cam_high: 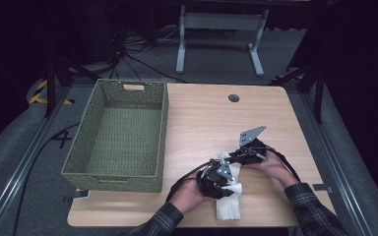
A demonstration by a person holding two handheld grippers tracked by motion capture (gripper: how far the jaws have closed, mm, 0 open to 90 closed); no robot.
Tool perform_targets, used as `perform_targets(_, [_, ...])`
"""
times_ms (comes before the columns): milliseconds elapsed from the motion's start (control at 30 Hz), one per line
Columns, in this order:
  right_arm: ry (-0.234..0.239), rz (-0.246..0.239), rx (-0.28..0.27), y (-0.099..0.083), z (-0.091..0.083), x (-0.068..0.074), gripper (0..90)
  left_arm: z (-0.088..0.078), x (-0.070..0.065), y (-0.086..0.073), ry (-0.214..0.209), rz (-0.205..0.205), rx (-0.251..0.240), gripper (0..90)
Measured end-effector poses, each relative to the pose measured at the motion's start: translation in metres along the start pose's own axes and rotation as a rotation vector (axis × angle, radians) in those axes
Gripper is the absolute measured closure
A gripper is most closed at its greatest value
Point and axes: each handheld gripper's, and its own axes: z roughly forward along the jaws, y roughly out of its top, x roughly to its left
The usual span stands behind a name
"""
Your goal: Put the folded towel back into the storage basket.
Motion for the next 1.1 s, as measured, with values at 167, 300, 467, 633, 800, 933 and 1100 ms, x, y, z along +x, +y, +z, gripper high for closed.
perform_targets(167, [-0.004, -0.019, -0.004, 0.014, -0.002, 0.005, 81.4, -0.014, 0.003, 0.0, 0.022, -0.007, -0.017, 79.7])
perform_targets(300, [-0.007, -0.037, 0.005, 0.027, -0.003, 0.007, 81.5, -0.024, 0.004, 0.0, 0.039, -0.006, -0.027, 79.7])
perform_targets(467, [-0.007, -0.066, 0.005, 0.049, -0.003, 0.01, 81.7, -0.042, 0.008, 0.0, 0.067, -0.012, -0.046, 79.7])
perform_targets(633, [-0.013, -0.096, 0.005, 0.067, -0.004, 0.012, 81.8, -0.057, 0.01, 0.001, 0.084, -0.006, -0.051, 79.7])
perform_targets(800, [-0.017, -0.119, 0.0, 0.084, -0.007, 0.015, 81.8, -0.07, 0.009, 0.003, 0.11, -0.007, -0.057, 79.7])
perform_targets(933, [-0.019, -0.143, -0.006, 0.1, -0.008, 0.017, 81.9, -0.085, 0.011, 0.003, 0.122, -0.007, -0.067, 79.7])
perform_targets(1100, [-0.023, -0.161, -0.018, 0.118, -0.009, 0.017, 81.8, -0.103, 0.013, 0.002, 0.149, -0.003, -0.071, 79.7])
